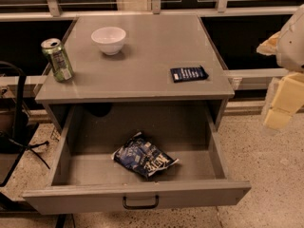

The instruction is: Pick blue chip bag from top drawer and place on counter

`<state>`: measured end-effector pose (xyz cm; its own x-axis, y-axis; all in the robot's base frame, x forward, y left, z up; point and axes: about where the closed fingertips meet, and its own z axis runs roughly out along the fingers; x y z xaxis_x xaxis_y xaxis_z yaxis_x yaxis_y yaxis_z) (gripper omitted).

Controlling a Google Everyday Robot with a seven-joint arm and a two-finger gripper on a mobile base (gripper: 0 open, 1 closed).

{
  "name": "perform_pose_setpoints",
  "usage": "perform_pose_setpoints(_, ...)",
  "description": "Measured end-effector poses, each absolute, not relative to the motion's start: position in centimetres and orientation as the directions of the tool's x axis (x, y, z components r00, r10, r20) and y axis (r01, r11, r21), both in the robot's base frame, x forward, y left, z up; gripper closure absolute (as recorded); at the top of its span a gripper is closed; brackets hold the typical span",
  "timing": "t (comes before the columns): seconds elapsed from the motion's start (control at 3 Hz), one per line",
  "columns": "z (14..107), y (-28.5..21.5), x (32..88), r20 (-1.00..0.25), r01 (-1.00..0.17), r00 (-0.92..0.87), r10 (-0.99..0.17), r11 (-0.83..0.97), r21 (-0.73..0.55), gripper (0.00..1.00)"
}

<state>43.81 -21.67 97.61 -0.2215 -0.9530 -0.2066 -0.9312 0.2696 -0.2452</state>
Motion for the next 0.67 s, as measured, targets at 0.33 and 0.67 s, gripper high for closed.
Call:
perform_pose_setpoints(0.33,97.61,-21.67,43.81,-0.207,-0.931,-0.221,-0.953,0.27,-0.245,0.0)
perform_pose_setpoints(0.67,97.78,-21.53,43.88,-0.216,-0.93,-0.206,-0.954,0.259,-0.259,0.0)
